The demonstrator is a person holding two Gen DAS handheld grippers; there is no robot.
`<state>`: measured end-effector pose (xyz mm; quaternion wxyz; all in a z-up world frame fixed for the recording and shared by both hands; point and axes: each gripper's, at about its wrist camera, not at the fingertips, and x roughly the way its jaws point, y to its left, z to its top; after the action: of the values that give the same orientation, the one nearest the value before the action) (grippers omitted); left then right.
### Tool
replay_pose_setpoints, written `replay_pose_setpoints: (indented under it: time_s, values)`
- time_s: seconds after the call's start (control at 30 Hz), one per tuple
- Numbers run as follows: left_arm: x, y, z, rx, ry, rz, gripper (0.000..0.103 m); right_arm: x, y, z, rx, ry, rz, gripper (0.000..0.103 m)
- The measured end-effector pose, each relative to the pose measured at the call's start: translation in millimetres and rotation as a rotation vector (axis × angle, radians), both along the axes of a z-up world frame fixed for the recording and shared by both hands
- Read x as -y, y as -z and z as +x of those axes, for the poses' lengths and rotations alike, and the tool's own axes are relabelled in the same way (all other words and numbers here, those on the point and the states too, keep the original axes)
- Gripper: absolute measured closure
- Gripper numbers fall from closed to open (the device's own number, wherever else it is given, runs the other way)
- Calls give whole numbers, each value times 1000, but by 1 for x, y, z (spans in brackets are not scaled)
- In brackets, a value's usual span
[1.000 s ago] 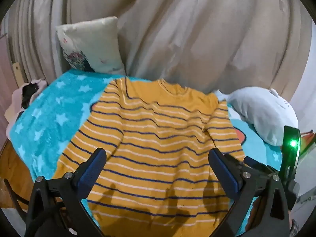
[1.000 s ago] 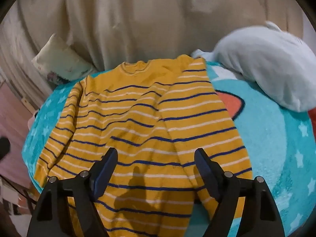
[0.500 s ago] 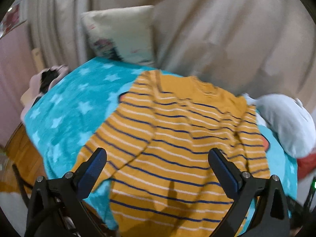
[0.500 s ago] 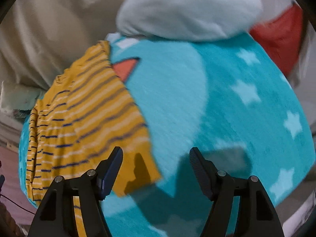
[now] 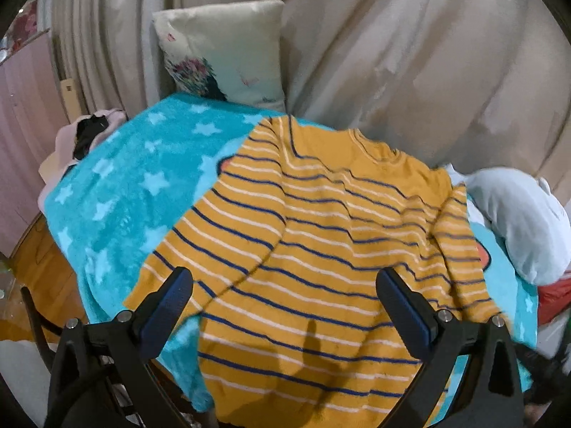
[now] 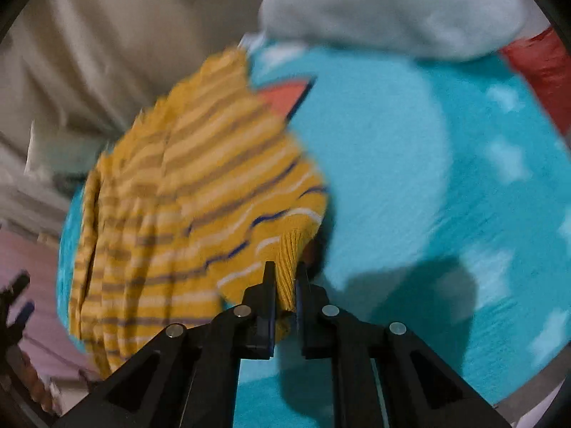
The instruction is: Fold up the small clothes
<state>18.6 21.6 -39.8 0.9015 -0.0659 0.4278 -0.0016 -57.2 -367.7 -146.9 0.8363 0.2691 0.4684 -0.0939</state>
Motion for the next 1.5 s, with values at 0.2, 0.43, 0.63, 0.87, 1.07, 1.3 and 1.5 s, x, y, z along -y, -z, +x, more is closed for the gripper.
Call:
replay_pose_setpoints:
  time_s: [0.2, 0.43, 0.63, 0.87, 1.07, 1.3, 1.5]
  values:
    - [-20, -7, 2, 28, -66, -19, 1, 128, -66, -27, 54, 349, -234, 94]
    - [-40, -1, 3, 21, -106, -7, 1, 160, -127, -9, 138, 378, -288, 94]
    - [-68, 5, 22, 16, -128, -35, 1, 57, -142, 61, 203, 103, -172, 94]
    - [-114, 17, 48, -1, -133, -36, 1, -109, -118, 198, 163, -229, -6, 94]
    - [-165, 36, 67, -47, -162, -50, 1, -244, -56, 293, 54, -427, -1, 94]
    - [-201, 53, 79, -85, -188, -57, 1, -307, 26, 349, -84, -532, -39, 83]
    - [-242, 55, 89, -86, -281, -69, 1, -328, -2, 333, -27, -580, -8, 58]
